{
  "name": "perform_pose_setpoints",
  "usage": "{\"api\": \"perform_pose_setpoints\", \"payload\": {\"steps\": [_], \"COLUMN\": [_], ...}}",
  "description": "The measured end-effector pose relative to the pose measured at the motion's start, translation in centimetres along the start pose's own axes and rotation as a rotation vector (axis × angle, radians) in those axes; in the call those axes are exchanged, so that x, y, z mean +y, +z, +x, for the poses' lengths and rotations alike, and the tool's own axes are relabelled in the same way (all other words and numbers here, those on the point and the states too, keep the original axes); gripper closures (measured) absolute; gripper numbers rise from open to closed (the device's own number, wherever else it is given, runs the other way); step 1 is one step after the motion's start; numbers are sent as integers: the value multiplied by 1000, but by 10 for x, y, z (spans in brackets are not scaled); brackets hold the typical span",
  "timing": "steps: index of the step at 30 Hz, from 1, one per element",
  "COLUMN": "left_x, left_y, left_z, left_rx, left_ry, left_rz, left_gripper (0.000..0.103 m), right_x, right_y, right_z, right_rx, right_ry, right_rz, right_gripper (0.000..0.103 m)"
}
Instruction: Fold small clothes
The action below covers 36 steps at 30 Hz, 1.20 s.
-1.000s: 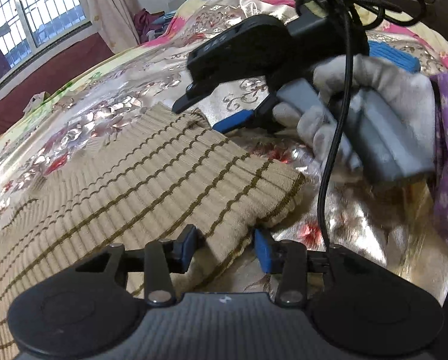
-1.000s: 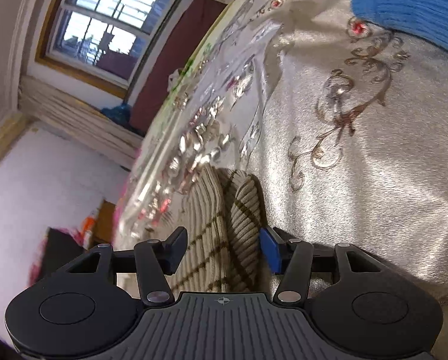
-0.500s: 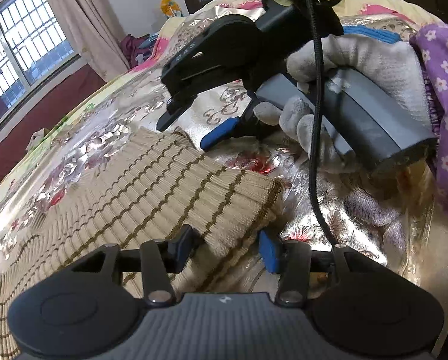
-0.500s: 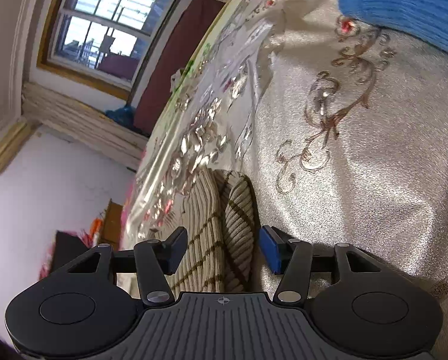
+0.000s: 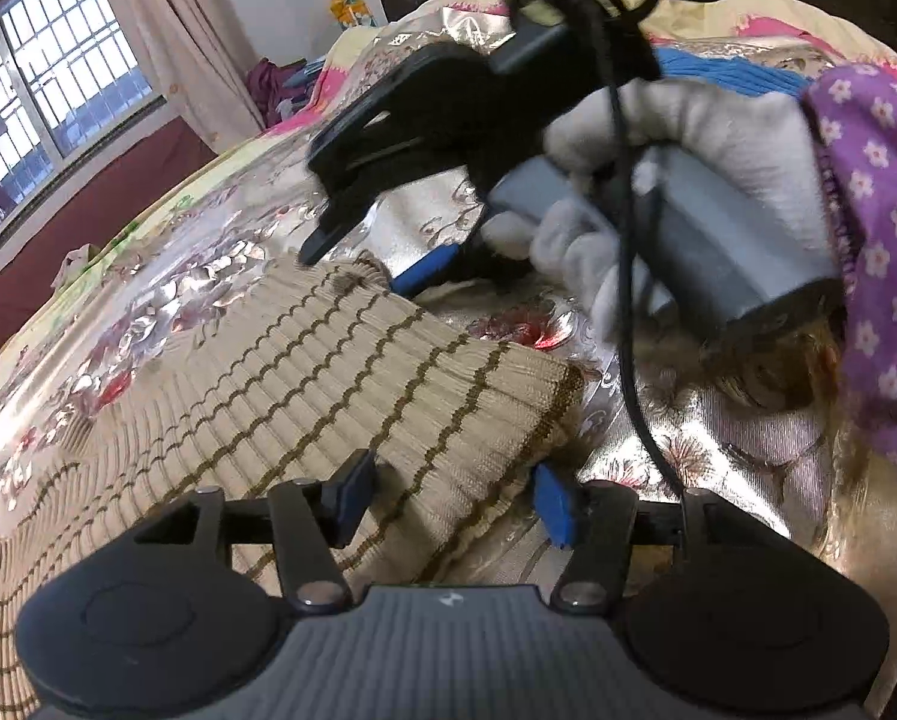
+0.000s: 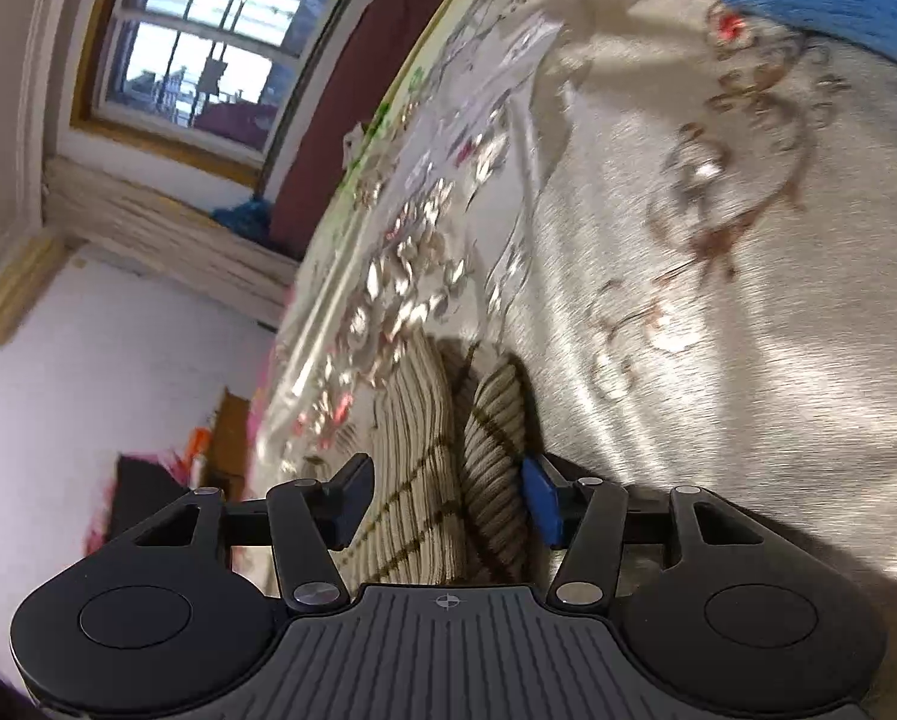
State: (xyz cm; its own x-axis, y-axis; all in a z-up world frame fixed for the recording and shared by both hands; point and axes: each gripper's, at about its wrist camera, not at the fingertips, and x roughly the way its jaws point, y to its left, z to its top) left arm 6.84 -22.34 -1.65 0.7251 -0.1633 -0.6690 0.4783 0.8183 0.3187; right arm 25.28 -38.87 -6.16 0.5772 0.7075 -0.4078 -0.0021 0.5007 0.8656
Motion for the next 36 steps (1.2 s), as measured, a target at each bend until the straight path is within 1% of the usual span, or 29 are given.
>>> {"api": "perform_pose_setpoints", "payload": {"steps": [2,4,7,11,14,17,20,22,25,30,32,33,35,36], "left_x": [-1,-1,1,-1,-7,-13,-11,-12,-11,-11,-13,-13,-10,-9], "left_y": [1,3,8,7,6,8,8,7,7,7,8,8,9,9], "left_z": [1,3,8,6,4,4,5,5,5,7,8,7,6,5], "left_rx": [2,5,10,12,11,-5,-6,-6,-8,-4,-6,-6,1,4], "left_ry": [-2,-11,-25,-22,-24,-21,-25,-23,-25,-30,-22,-22,-30,-36], "left_rz": [0,-2,6,12,28,56,48,53,58,33,43,44,40,36], "left_gripper": [43,45,50,57,61,61,61,61,61,61,61,61,61,62], "right_x": [-1,0,10,14,7,-3,-8,-7,2,2,6,7,6,3], "right_y": [1,0,-4,-6,-3,2,5,5,3,6,5,4,4,5], "right_z": [-7,-6,1,10,6,-3,-6,-2,0,8,16,19,18,16], "right_rx": [-11,8,26,31,27,15,14,26,51,70,72,73,69,67], "right_ry": [-8,-23,-65,-53,-22,25,36,13,-16,-1,-4,-6,-9,-7], "right_rz": [-9,-36,-106,-119,-74,-5,22,9,-59,-39,-50,-57,-53,-38], "right_gripper": [50,50,45,44,46,46,47,47,46,45,44,46,56,69]}}
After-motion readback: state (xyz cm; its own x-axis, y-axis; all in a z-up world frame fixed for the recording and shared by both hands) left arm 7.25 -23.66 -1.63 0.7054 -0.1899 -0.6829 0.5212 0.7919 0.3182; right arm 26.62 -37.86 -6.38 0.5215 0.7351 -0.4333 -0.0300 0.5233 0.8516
